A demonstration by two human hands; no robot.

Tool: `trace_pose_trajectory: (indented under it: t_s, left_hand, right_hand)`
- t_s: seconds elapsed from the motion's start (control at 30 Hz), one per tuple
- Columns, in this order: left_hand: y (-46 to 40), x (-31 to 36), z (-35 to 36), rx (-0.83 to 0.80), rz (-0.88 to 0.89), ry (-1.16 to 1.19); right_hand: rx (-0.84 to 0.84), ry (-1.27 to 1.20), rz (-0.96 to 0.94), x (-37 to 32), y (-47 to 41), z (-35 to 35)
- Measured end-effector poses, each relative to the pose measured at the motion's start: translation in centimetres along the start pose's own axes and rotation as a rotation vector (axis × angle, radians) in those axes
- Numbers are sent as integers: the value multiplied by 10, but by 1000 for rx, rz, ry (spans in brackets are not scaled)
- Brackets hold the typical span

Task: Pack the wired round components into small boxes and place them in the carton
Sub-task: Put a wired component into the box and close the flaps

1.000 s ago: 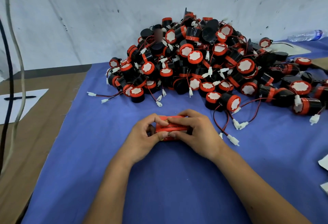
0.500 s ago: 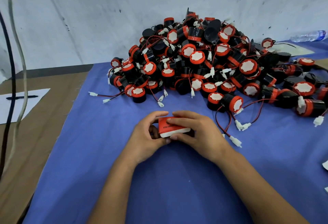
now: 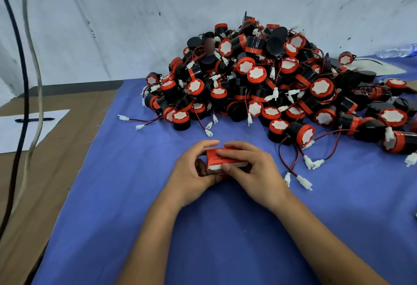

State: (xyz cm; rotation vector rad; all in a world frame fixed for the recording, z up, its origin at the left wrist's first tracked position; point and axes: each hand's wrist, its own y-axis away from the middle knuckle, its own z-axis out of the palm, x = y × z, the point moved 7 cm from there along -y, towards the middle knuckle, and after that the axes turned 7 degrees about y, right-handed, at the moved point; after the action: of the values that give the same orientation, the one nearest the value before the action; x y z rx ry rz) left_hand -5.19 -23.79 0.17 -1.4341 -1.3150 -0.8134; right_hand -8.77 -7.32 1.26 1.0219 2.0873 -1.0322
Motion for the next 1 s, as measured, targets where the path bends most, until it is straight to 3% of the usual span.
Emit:
trace_pose_trajectory:
  t_s: [0.17,0.33,0.43,0.53,0.73,1.0]
  left_hand:
    - [0,-1,1,-11,-16,26]
    - [1,-1,1,7,-15,39]
    - [1,1,-2,42,30,51]
    - [1,3,-7,111,67,68]
    - [-1,-4,-12,181,42,82]
    - [0,-1,-11,139,55,16]
  right_hand:
    - [25,-15,17,0,-1,-1]
    - [-126,170,-33,-2,-1,3]
    - [-232,155,-35,1,-1,3]
    - [-126,63,-51,0,2,-5]
    - [55,-288,117,21,-1,-14]
    - [139,-96,81,16,1,-19]
